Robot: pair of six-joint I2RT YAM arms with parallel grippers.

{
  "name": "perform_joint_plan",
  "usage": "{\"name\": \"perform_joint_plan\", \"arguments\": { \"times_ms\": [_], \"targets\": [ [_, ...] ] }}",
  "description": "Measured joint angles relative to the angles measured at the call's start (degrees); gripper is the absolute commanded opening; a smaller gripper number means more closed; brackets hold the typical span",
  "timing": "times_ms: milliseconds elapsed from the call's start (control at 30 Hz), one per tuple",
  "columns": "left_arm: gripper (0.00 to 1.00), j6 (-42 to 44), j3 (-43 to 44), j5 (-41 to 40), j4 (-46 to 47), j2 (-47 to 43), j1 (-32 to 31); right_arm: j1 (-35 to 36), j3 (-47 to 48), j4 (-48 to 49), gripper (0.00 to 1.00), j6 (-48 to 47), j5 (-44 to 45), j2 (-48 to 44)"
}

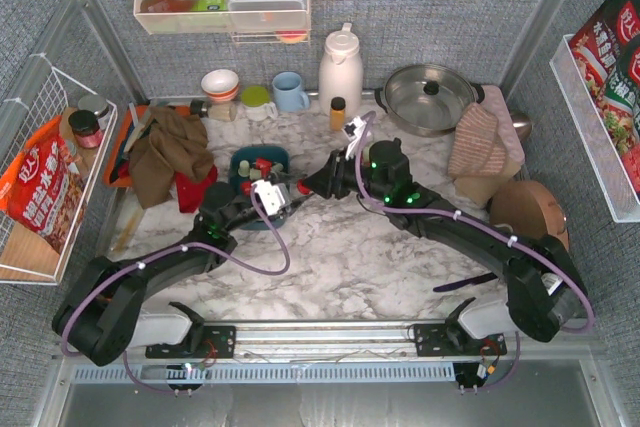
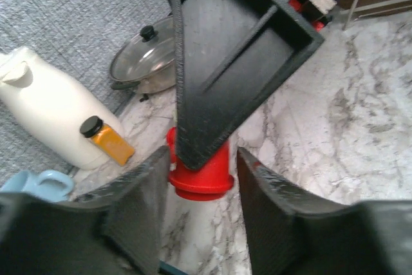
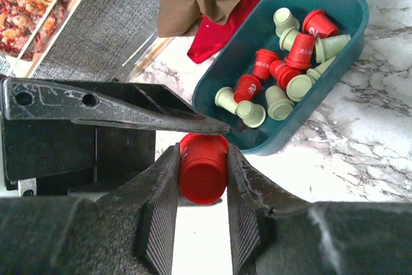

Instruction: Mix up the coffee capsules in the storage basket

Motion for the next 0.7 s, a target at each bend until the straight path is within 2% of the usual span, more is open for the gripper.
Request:
{"name": "perform_joint_plan", "arguments": {
  "times_ms": [100, 167, 233, 400, 567, 700],
  "targets": [
    [0.32, 1.27, 0.00, -0.35, -0.22, -0.15, -0.07, 0.20, 0.00, 0.07, 0.34, 0.24, -0.13, 0.24],
    [0.29, 1.92, 0.13, -0.33, -0.83, -0.39, -0.11, 0.20, 0.00, 0.04, 0.46, 0.24, -0.02, 0.17],
    [0.25, 3.30, 0.90, -0.17, -2.58, -0.63, -0.17, 0.20, 0.11, -0.63, 0.53, 0.22, 0.55, -0.26],
    [0.22, 5.97, 5.40, -4.92, -12.00, -1.44, -0.15, -0.09, 2.01, -5.92, 0.59, -1.99, 5.51, -2.91],
    [0.22, 12.04, 13.14, -11.96, -28.13, -0.63, 0.11, -2.32, 3.10, -13.22, 0.61, -4.63, 16.17, -4.92],
    [0.22, 16.50, 19.52, -19.39, -43.52, 1.16, 0.92, -5.05, 7.65, -20.04, 0.64, -7.02, 24.04, -2.10]
  ]
}}
